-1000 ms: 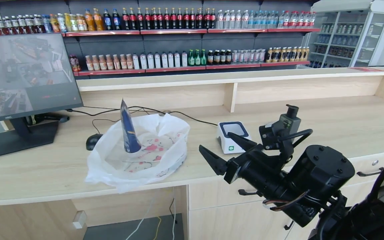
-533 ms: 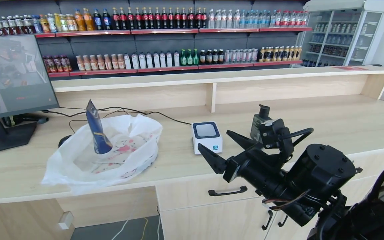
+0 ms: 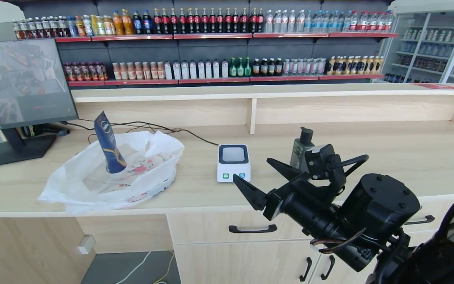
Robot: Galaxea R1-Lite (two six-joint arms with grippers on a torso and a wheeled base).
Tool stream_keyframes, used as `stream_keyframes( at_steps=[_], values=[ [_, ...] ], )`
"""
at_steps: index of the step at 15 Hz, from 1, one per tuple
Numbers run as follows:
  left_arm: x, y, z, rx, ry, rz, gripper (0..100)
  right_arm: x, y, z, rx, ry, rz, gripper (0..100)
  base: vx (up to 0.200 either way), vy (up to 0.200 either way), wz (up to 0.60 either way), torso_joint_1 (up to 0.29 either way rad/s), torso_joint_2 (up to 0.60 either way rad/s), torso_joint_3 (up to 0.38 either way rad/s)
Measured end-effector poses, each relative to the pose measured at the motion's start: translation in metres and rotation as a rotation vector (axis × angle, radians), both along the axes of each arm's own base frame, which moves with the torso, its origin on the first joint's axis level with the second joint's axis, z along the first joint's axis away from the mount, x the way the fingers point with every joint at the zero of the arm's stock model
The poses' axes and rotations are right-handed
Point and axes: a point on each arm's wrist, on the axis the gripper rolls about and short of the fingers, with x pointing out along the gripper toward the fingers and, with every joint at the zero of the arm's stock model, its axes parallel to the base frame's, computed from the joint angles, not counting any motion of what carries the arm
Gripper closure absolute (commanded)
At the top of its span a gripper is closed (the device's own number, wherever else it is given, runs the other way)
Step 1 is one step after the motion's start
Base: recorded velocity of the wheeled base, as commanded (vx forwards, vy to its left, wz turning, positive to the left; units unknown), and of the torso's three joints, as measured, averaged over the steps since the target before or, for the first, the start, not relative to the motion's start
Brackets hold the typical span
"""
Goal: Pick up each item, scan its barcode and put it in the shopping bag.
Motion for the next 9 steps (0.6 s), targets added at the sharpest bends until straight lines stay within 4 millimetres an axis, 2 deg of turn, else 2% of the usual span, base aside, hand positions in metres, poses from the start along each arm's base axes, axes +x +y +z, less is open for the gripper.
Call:
stream_keyframes(
  at_steps=[3,4,9],
  values=[
    [0.0,0.0,0.0,0.0,0.0,0.001,0,0.0004,-0.0001,0.0,0.0,0.0,-0.001,0,0.0,-0.2,0.0,0.007,0.01,0.002],
    [0.0,0.0,0.0,0.0,0.0,0.002,0,0.0003,0.0001,0.0,0.0,0.0,-0.001,0,0.0,0.0,0.0,0.0,0.0,0.0],
    [0.0,0.0,0.0002,0.0,-0.002,0.001,0,-0.0034,-0.0008,-0.0061,-0.017,0.018,0.005,0,0.2,0.0,0.0,-0.005,0.0,0.007]
  ],
)
